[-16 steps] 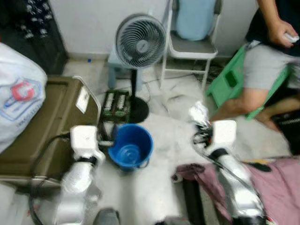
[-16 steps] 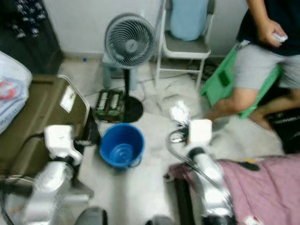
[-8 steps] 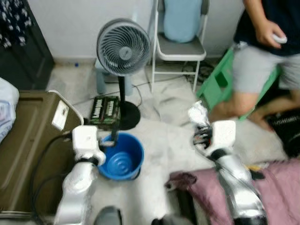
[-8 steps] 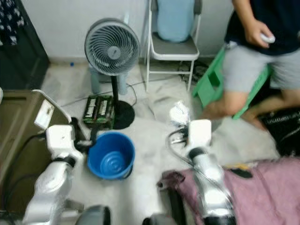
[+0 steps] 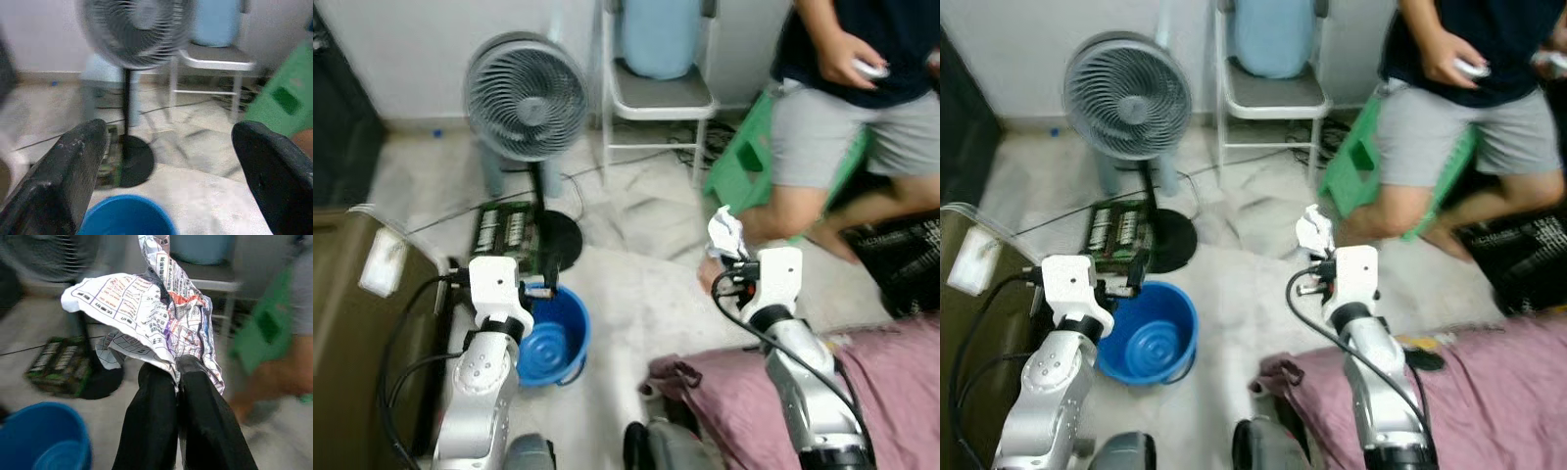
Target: Clean up the room
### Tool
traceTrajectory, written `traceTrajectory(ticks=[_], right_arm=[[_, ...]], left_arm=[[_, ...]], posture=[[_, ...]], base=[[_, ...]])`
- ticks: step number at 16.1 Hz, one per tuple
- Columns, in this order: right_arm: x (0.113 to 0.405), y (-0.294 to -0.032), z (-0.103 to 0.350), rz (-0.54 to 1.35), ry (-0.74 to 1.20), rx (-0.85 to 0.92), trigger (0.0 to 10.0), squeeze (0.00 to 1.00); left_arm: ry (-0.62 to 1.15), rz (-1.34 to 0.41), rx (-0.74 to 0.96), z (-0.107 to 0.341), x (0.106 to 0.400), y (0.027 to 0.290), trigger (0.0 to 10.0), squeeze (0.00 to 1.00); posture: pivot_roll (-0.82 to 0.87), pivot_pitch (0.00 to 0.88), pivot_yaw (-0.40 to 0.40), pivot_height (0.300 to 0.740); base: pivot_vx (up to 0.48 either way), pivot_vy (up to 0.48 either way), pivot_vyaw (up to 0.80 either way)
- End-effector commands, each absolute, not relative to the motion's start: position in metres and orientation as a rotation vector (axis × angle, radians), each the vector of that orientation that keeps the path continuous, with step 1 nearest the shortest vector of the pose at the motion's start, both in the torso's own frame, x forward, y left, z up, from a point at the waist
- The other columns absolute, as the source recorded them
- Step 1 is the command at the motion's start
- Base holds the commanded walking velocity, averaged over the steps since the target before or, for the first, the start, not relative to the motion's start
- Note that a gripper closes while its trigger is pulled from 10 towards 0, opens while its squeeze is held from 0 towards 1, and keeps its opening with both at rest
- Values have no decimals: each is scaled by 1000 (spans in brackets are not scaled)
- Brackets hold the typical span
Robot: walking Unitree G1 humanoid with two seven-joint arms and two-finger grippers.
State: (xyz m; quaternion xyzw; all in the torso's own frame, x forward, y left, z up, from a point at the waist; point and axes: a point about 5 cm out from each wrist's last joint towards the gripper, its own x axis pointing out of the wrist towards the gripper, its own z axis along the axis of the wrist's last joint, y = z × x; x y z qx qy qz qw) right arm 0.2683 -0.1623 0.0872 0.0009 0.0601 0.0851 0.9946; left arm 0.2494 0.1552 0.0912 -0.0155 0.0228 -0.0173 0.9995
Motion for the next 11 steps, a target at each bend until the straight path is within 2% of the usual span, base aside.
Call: traceTrajectory(ticks=[1, 8, 9, 11], right_arm=[[268, -158, 91, 192, 99, -4, 10000, 0], [269, -154, 92, 218, 95, -4, 10000, 0], [269, -155, 93, 218, 95, -9, 10000, 0], [269, -157, 93, 199, 98, -9, 10000, 0]], left_arm=[[58, 2, -17, 89, 245, 162, 10000, 0], [68, -8, -1, 88, 242, 167, 10000, 0], [66, -11, -2, 88, 242, 165, 10000, 0], [63, -26, -7, 88, 242, 164, 10000, 0]], posture=[[-3, 158, -80, 740], [1, 162, -83, 740], [1, 162, -83, 740], [-9, 158, -84, 740]], base=[[0, 0, 800], [0, 0, 792], [0, 0, 581], [0, 0, 0]])
